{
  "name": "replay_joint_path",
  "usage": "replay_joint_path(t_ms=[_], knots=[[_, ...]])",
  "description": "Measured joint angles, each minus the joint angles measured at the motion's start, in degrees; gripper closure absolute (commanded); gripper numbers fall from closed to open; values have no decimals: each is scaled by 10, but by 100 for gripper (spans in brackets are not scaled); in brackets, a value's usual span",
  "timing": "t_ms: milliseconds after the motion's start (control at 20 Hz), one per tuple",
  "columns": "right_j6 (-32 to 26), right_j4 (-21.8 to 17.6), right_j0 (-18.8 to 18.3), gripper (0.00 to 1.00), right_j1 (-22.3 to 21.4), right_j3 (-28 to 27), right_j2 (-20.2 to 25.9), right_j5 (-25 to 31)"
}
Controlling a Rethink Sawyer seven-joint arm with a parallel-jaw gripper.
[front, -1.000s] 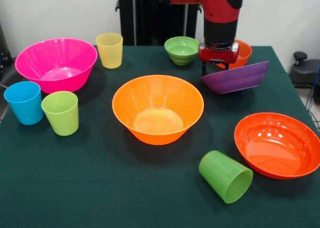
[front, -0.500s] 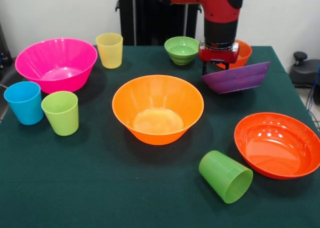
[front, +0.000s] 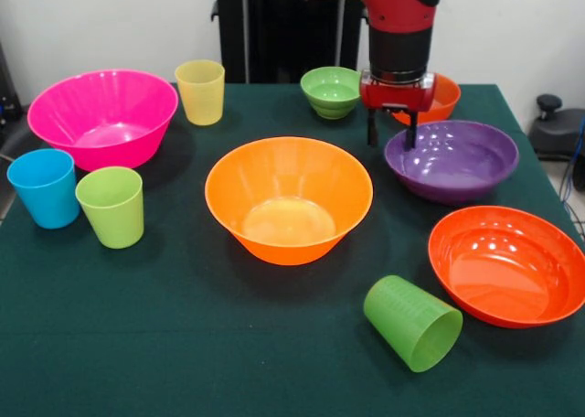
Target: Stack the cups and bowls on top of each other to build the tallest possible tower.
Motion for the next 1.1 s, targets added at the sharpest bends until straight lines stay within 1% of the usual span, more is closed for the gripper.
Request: replay_joint_path(t_ms=[150,400,1100], knots=[[0,2,0,0,-20,1,0,0],[0,7,0,0,-40,1,0,0],[1,10,4,0,-40,1,3,0]])
